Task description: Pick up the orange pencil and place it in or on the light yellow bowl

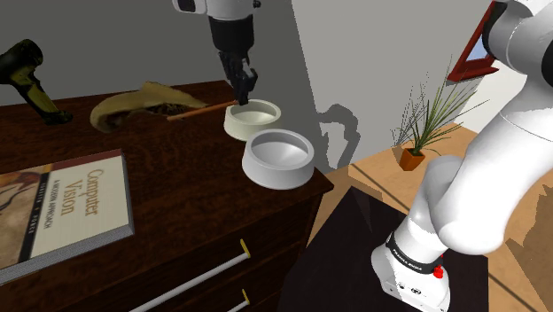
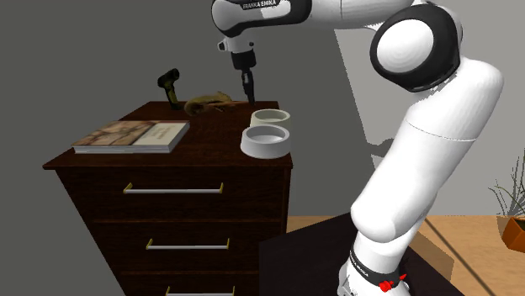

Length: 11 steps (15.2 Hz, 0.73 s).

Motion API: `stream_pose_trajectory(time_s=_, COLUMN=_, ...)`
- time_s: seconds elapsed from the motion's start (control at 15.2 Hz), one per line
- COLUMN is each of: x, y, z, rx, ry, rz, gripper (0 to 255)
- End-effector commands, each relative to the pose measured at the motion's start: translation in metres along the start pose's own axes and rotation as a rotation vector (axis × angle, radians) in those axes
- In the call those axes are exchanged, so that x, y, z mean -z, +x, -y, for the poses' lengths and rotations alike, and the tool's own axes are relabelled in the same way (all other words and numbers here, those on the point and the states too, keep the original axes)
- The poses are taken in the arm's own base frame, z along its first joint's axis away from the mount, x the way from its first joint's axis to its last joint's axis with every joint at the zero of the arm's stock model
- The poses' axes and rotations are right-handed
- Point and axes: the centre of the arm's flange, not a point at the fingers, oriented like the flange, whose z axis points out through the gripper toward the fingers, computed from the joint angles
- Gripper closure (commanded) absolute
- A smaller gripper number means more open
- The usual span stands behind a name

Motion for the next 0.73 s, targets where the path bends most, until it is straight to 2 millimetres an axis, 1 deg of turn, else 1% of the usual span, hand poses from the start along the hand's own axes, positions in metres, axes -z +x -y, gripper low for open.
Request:
stream_pose_trajectory(time_s=0.0, x=-0.005, y=-0.025, z=-0.011, rx=0.001, ry=0.000, rz=-0.001, gripper=255)
stream_pose_trajectory(time_s=0.59, x=-0.021, y=-0.128, z=-0.069, rx=0.001, ry=0.000, rz=-0.001, gripper=255)
stream_pose_trajectory(time_s=0.66, x=-0.024, y=-0.147, z=-0.080, rx=0.001, ry=0.000, rz=-0.001, gripper=255)
